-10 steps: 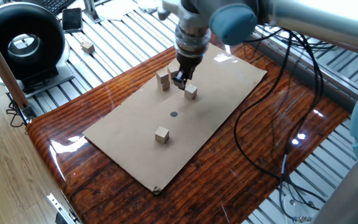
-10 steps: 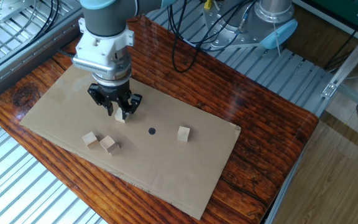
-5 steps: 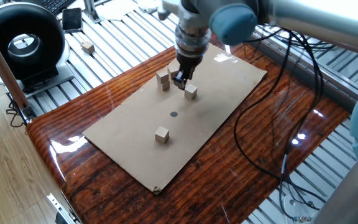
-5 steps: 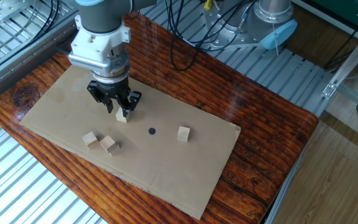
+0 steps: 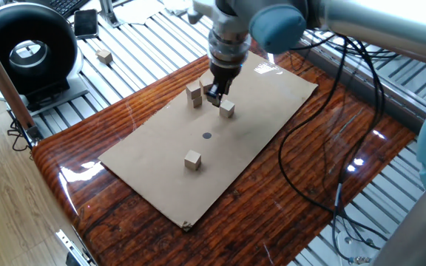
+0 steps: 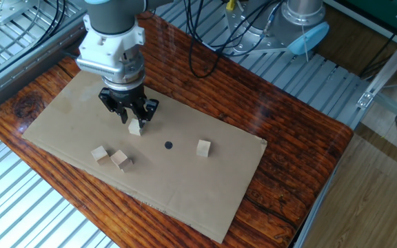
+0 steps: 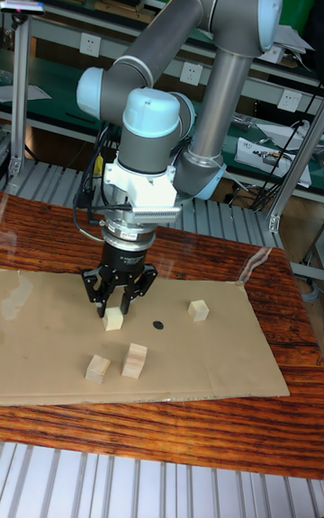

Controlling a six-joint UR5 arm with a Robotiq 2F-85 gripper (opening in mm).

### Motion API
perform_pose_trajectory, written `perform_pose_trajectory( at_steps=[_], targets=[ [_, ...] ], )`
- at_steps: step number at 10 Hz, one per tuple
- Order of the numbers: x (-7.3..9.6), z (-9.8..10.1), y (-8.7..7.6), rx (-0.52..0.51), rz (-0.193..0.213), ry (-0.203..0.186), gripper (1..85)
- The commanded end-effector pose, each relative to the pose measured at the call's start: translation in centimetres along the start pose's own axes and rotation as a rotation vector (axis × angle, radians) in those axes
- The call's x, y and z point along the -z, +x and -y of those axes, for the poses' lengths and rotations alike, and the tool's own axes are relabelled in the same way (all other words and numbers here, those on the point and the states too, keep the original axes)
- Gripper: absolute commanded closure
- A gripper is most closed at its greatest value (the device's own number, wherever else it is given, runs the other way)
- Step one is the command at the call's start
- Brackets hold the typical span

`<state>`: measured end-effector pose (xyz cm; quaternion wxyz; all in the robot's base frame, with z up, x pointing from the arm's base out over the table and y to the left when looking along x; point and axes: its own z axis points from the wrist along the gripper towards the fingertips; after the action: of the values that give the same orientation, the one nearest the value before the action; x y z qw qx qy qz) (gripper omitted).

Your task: Stack the blocks in a vertical line of five

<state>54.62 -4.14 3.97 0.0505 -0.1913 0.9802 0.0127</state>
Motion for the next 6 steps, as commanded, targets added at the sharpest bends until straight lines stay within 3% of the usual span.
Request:
perform_pose_trajectory(
  at_steps=[1, 5, 6],
  targets=[
    [-0.3, -0.8, 0.2, -0.019, 0.006, -0.014, 41.3],
    [-1.9, -0.2, 0.0, -0.022, 0.036, 0.006, 41.7],
    [-1.9, -0.1, 0.0, -0.029, 0.038, 0.01, 45.7]
  ],
)
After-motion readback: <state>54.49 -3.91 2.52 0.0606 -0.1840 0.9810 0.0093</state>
